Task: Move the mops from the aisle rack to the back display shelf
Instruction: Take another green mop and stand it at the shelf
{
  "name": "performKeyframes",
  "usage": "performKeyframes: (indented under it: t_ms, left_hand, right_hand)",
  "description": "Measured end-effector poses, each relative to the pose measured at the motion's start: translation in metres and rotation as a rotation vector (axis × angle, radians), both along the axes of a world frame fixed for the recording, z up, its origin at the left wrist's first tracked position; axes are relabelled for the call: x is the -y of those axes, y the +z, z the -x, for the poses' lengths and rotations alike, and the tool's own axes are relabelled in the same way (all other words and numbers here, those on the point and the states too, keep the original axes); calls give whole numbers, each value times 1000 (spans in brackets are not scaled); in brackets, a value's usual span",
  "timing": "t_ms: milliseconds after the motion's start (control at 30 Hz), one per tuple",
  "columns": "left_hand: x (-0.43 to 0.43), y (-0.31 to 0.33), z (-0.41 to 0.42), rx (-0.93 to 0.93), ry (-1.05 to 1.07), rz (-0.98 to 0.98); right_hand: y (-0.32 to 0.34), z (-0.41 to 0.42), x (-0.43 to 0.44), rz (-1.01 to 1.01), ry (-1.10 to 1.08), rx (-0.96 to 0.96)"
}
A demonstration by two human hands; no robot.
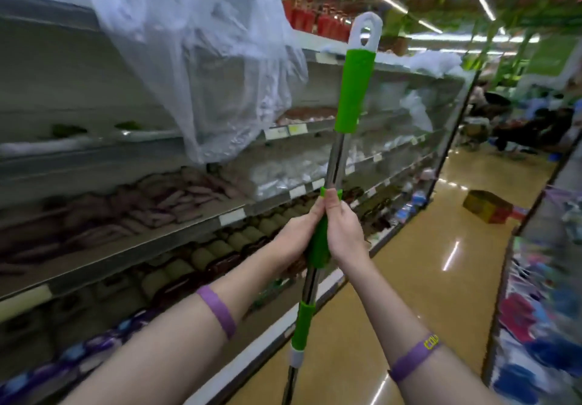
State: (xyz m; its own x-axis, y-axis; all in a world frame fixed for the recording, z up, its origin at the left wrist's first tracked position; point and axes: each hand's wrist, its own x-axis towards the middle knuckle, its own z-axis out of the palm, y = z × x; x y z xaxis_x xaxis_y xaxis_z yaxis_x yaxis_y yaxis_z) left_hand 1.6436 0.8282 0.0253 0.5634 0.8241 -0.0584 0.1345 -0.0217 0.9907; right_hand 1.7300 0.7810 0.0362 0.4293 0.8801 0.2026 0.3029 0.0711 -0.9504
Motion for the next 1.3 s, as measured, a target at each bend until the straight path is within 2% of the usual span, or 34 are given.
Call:
performKeyframes:
  t_ms: [133, 300, 600, 800, 900, 1167, 1300]
  left_hand:
    - [12, -4, 50, -14, 216, 36]
    - [22, -4, 132, -39, 448, -33]
    - [88, 4, 311, -32, 879, 0]
    - [181, 2, 445, 35, 1221, -1]
    - [241, 0, 503, -17, 1283, -38]
    - [396, -14, 643, 53, 1544, 6]
    - [469, -23, 691, 11, 1663, 20]
  right_hand:
    - [-4, 48, -7, 16, 161, -5]
    - [-5, 127, -12, -3, 342, -5]
    - [-1, 307, 8, -88, 772, 39]
    - [0, 455, 75, -117, 1099, 26]
    - [-7, 524, 119, -82, 1249, 1]
    - [-20, 683, 257, -52, 1570, 12]
    - [-36, 743, 322, -38, 1713, 9]
